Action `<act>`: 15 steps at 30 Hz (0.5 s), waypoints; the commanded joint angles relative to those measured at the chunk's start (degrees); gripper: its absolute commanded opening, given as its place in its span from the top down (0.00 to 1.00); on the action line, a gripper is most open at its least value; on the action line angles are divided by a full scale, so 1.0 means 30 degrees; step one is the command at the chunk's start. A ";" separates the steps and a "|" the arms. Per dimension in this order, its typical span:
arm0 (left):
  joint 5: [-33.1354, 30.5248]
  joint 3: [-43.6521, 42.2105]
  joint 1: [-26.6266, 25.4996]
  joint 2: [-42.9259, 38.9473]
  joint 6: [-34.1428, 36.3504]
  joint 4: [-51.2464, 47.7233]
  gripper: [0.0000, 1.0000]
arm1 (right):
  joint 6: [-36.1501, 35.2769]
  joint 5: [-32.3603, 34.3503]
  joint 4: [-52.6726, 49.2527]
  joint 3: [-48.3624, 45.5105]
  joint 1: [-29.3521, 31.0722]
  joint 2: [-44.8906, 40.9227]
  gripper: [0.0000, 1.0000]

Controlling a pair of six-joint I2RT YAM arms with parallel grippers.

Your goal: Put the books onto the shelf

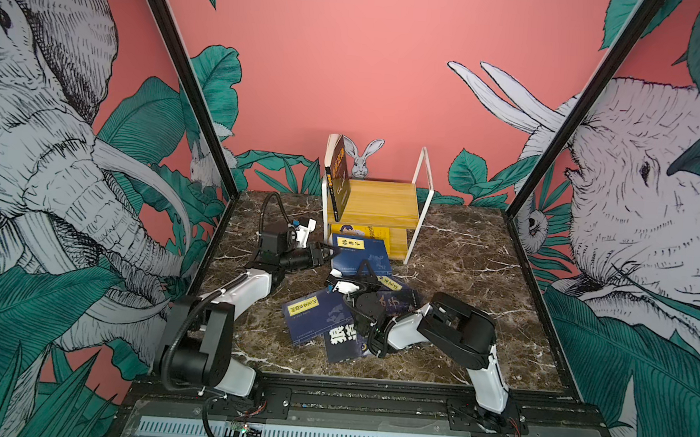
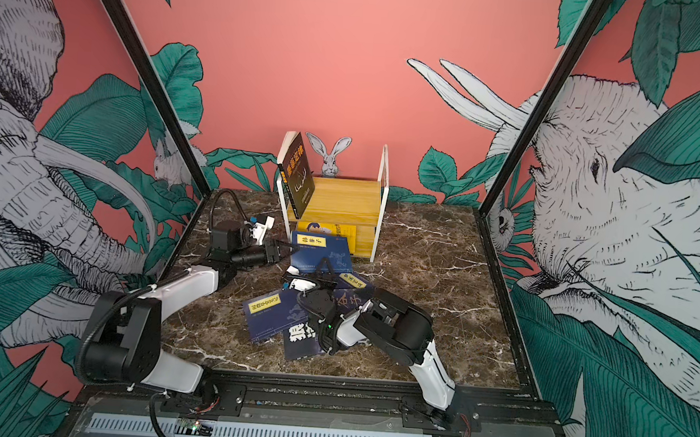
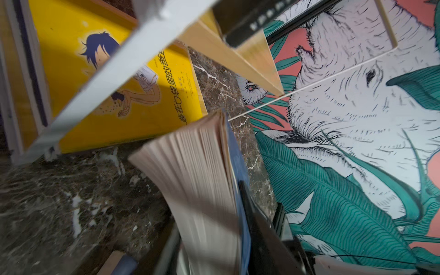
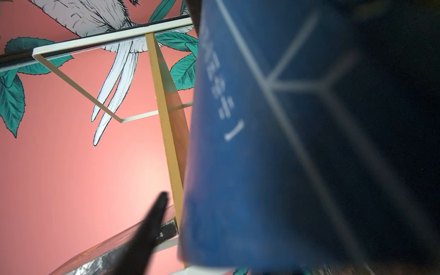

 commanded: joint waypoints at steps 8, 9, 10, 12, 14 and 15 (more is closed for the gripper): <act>-0.3263 -0.0693 0.0725 -0.7397 0.8140 -1.0454 0.15 | -0.1118 0.0530 0.1135 0.0472 -0.1383 -0.0612 1.00; -0.3704 -0.0764 0.0718 -0.8209 0.8903 -1.1286 0.13 | -0.1030 0.0465 0.0968 0.0485 -0.1531 -0.0647 1.00; -0.4206 -0.0937 0.0728 -0.9266 0.9554 -1.1831 0.07 | -0.0900 0.0461 0.0740 0.0586 -0.1676 -0.0626 1.00; -0.5196 -0.1509 0.0962 -1.1115 1.0544 -1.2152 0.01 | -0.0585 0.0574 0.0084 0.0936 -0.1821 -0.0535 1.00; -0.5098 -0.2331 0.1848 -1.2608 1.1140 -1.1807 0.01 | -0.0205 0.0363 -0.0783 0.1412 -0.1874 -0.0308 1.00; -0.4995 -0.2774 0.2269 -1.3085 1.1130 -1.1510 0.01 | -0.0169 0.0213 -0.1106 0.1658 -0.1896 -0.0071 1.00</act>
